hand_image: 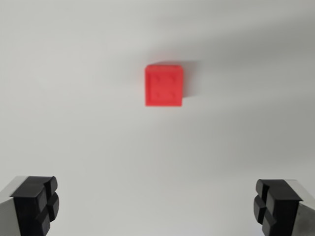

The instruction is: Destack cube

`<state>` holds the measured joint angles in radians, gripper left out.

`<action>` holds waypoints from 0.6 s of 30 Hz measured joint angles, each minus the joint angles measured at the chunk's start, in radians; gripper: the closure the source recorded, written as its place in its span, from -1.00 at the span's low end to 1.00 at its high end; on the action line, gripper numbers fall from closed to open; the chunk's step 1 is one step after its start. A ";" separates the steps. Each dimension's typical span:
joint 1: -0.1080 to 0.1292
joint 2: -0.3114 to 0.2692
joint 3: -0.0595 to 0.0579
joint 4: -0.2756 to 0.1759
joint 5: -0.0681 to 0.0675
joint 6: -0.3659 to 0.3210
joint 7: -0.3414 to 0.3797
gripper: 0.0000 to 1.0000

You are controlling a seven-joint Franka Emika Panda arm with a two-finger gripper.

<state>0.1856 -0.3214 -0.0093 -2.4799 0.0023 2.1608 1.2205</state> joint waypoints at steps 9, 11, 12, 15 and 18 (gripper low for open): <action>0.000 -0.006 0.000 0.009 0.000 -0.015 0.000 -1.00; 0.000 -0.005 0.000 0.009 0.000 -0.015 0.000 -1.00; 0.000 -0.005 0.000 0.009 0.000 -0.015 0.000 -1.00; 0.000 -0.005 0.000 0.009 0.000 -0.015 0.000 -1.00; 0.000 -0.005 0.000 0.009 0.000 -0.015 0.000 -1.00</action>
